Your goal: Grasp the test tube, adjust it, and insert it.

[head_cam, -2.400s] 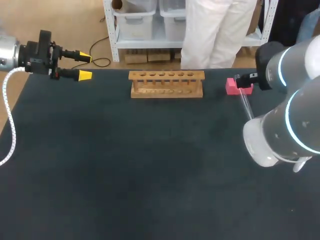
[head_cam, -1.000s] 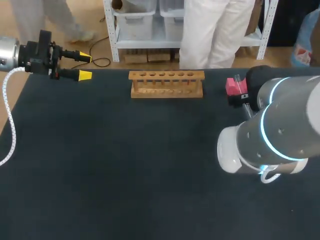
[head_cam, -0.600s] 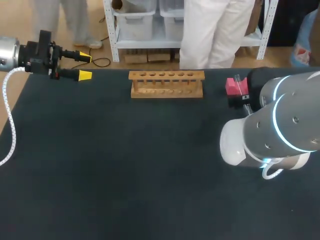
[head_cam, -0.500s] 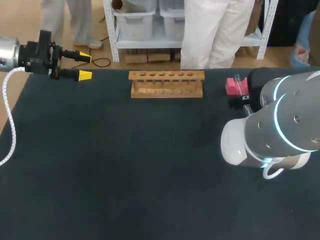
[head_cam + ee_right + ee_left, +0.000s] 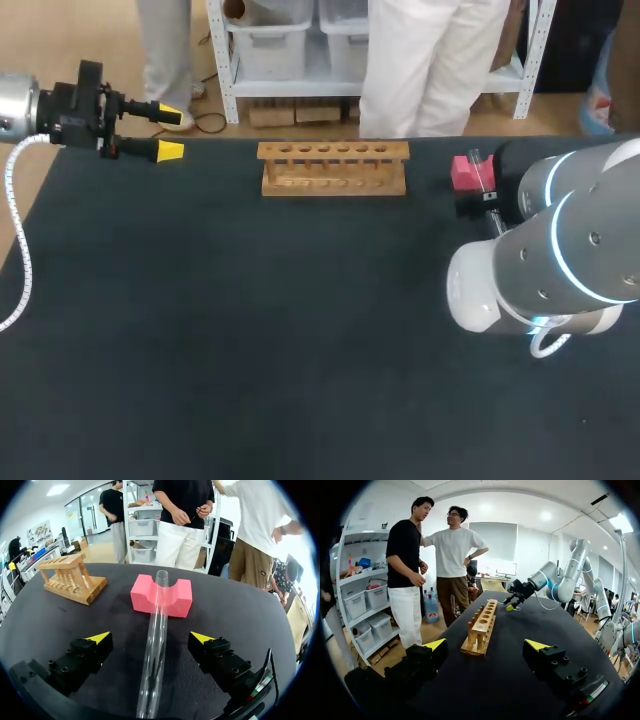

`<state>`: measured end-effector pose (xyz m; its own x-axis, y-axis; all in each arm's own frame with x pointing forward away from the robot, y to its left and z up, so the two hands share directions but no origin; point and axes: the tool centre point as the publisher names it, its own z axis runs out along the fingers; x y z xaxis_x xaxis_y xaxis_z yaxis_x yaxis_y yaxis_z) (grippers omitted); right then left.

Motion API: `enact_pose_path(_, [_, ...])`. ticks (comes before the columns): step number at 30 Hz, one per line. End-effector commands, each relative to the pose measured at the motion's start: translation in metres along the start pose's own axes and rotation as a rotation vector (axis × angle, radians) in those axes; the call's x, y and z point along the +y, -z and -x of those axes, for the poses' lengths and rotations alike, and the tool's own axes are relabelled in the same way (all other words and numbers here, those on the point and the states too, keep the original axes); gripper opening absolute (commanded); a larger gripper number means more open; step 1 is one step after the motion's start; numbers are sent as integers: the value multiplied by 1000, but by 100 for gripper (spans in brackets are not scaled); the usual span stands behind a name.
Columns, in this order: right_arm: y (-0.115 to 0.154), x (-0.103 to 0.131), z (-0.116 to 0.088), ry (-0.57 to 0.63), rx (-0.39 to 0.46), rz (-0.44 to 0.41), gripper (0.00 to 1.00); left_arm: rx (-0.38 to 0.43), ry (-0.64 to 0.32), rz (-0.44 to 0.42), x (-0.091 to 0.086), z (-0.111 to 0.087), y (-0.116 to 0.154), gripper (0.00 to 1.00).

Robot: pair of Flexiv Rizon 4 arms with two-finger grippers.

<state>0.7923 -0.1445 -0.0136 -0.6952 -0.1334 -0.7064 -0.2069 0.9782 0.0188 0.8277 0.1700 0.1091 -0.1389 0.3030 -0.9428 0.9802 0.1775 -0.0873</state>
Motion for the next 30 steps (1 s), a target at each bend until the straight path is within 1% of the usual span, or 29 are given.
enact_pose_path(1, [-2, -1, 0, -2, 3, 5, 85, 0, -1, 3, -1, -1, 0, 100])
enact_pose_path(3, [-3, -1, -2, -5, 8, 5, 70, 0, -1, 3, -1, -1, 0, 100])
enact_pose_path(4, [-3, -1, -2, -6, 9, 5, 65, 0, -1, 3, -1, -1, 0, 100])
enact_pose_path(5, [-3, -1, -3, -6, 12, 7, 52, 0, -1, 3, -1, -1, 0, 100])
enact_pose_path(7, [-4, 0, -4, 19, 34, 3, 43, 0, -1, 3, -1, -1, 0, 100])
enact_pose_path(8, [-4, 1, -4, 16, 35, 4, 43, 0, -1, 3, -1, -1, 0, 100])
enact_pose_path(11, [-4, 1, -4, 12, 37, 7, 49, 0, -1, 3, -1, -1, 0, 100])
enact_pose_path(14, [-4, 1, -4, 8, 39, 6, 49, 0, -1, 3, -1, -1, 0, 100])
enact_pose_path(17, [-3, 0, -4, 4, 41, 1, 55, 0, -1, 3, -1, -1, 0, 100])
enact_pose_path(18, [-3, 0, -4, 3, 42, 0, 54, 0, -1, 3, -1, -1, 0, 100])
enact_pose_path(20, [-3, -1, -4, 2, 44, -2, 46, 0, -1, 3, -1, -1, 0, 100])
enact_pose_path(23, [-3, -1, -5, 2, 50, -2, 44, 0, -1, 3, -1, -1, 0, 100])
enact_pose_path(24, [-3, -1, -5, 2, 51, -1, 38, 0, -1, 3, -1, -1, 0, 100])
enact_pose_path(30, [-4, -1, -5, 5, 59, 4, 14, 0, -1, 3, -1, -1, 0, 100])
